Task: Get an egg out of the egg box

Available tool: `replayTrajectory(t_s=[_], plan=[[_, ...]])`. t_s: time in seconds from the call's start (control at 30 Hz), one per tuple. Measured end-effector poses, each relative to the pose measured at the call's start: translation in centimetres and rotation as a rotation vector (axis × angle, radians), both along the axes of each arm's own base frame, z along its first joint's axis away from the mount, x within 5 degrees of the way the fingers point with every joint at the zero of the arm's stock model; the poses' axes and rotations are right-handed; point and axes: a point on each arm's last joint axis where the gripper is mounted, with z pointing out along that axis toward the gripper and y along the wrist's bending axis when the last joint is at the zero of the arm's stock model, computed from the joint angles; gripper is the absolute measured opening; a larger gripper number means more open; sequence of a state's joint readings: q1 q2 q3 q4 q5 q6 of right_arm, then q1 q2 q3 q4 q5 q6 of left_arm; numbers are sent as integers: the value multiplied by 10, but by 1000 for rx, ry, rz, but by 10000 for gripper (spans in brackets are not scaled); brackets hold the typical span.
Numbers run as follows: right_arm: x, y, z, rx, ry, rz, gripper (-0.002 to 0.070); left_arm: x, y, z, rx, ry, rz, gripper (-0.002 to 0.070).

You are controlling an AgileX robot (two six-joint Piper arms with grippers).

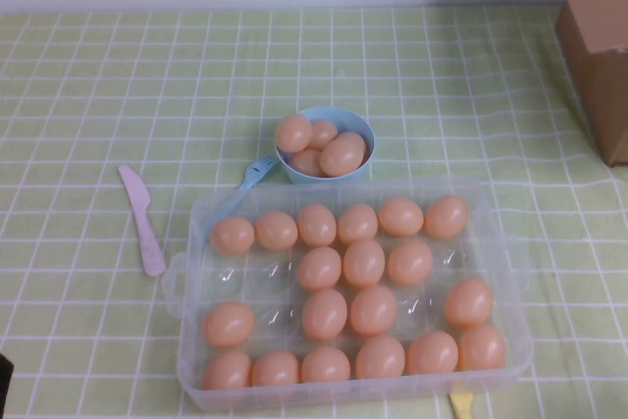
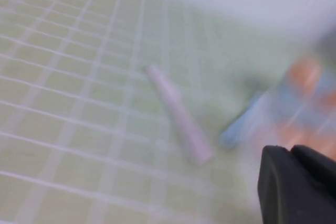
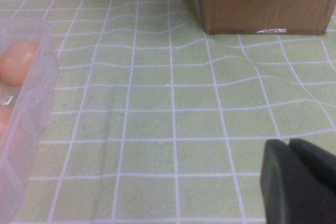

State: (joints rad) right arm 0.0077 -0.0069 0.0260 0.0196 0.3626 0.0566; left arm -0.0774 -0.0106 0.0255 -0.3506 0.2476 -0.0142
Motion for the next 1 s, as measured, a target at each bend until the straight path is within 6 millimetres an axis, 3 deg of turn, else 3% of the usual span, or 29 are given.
replayTrajectory(t_s=[0.13, 0.5, 0.7, 0.83, 1.0], plan=[[0, 0, 0, 0, 0, 0, -17, 1, 0, 11, -399, -61, 44, -5], [0, 0, 0, 0, 0, 0, -17, 2, 7, 20, -511, -156, 98, -5], [0, 0, 0, 0, 0, 0, -17, 1, -6, 22, -424, 4, -9, -5], [0, 0, 0, 0, 0, 0, -17, 9, -14, 46, -268, 149, -96, -5], [0, 0, 0, 0, 0, 0, -17, 36, -22, 79, 7, 349, -219, -5]])
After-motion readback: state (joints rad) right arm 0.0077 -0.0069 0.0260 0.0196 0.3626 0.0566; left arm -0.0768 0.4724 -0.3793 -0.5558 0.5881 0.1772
